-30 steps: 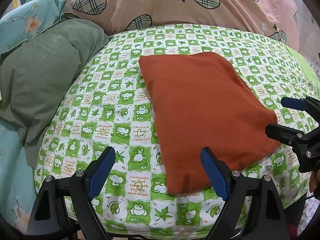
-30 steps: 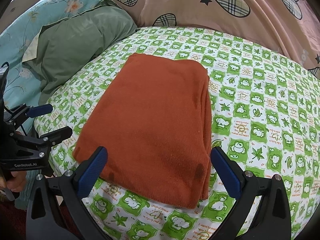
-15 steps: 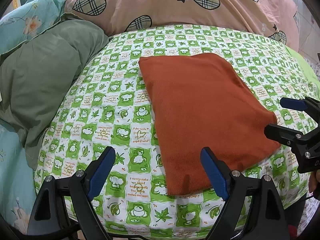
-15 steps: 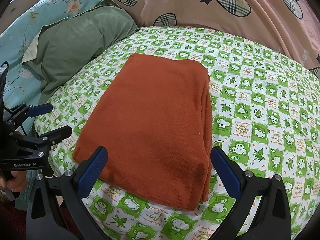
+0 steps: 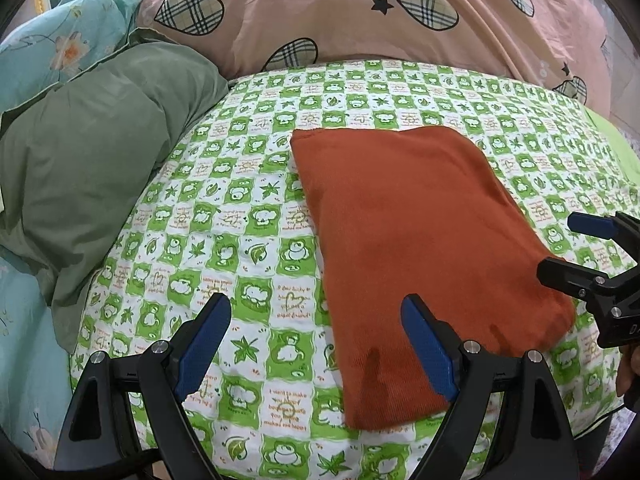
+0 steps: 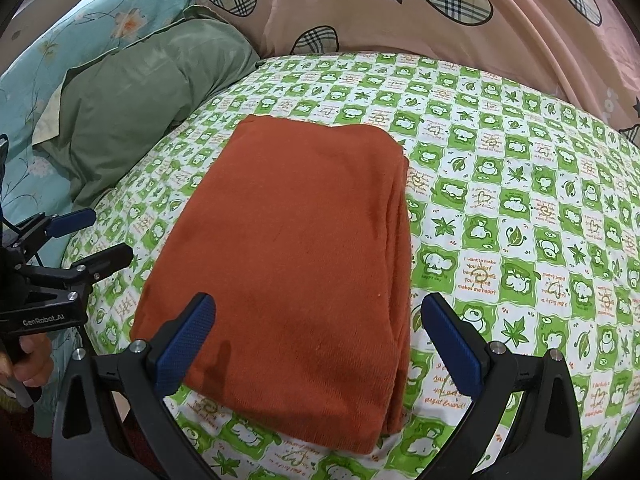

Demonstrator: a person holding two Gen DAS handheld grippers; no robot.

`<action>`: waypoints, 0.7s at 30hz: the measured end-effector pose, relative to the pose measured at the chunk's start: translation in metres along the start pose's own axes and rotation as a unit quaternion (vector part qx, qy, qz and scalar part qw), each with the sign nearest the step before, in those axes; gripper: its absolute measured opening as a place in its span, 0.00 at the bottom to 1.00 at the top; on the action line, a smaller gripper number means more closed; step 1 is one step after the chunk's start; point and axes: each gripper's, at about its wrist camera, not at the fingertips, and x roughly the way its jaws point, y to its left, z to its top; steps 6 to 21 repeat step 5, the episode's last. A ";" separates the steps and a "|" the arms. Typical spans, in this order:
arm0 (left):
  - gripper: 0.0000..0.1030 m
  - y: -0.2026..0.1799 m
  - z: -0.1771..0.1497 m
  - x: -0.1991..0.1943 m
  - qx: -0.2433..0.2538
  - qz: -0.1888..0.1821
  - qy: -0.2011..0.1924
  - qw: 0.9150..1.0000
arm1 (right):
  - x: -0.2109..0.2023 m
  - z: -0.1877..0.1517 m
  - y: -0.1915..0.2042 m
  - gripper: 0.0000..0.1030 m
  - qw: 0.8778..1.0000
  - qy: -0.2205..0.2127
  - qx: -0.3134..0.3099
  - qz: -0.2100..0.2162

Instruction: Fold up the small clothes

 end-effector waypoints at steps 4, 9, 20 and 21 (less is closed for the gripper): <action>0.85 0.001 0.002 0.003 -0.003 0.003 -0.002 1.000 | 0.004 0.002 -0.003 0.99 1.000 0.001 0.004 0.001; 0.85 0.001 0.003 0.004 -0.004 0.003 -0.002 1.000 | 0.006 0.002 -0.003 0.99 1.000 0.001 0.006 0.002; 0.85 0.001 0.003 0.004 -0.004 0.003 -0.002 1.000 | 0.006 0.002 -0.003 0.99 1.000 0.001 0.006 0.002; 0.85 0.001 0.003 0.004 -0.004 0.003 -0.002 1.000 | 0.006 0.002 -0.003 0.99 1.000 0.001 0.006 0.002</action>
